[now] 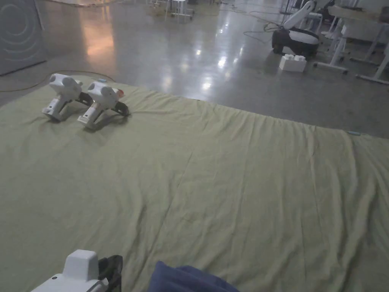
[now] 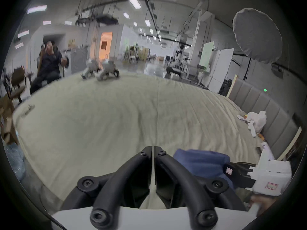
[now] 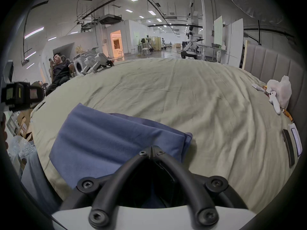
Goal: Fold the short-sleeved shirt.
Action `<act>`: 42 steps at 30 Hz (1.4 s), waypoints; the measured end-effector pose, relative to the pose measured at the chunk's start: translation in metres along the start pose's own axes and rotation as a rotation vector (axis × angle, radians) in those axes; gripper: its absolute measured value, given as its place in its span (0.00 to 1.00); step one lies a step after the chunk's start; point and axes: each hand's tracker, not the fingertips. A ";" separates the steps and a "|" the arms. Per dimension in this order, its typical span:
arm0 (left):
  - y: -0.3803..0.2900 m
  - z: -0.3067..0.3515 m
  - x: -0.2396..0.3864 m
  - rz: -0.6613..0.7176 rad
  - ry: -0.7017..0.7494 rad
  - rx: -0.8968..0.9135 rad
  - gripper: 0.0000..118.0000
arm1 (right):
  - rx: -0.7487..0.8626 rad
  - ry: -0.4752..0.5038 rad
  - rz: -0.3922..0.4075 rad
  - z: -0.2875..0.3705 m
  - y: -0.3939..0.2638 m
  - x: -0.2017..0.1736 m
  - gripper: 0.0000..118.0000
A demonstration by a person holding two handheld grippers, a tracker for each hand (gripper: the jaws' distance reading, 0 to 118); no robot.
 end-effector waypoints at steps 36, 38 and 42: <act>0.032 -0.113 -0.048 0.353 -0.703 -0.510 0.18 | 0.109 0.012 0.027 0.024 0.028 0.026 0.00; 0.057 -0.100 -0.069 0.320 -0.663 -0.481 0.18 | 0.153 -0.003 0.019 0.033 0.046 0.037 0.00; 0.115 -0.066 -0.124 0.251 -0.540 -0.423 0.18 | 0.227 -0.043 0.007 0.048 0.081 0.067 0.00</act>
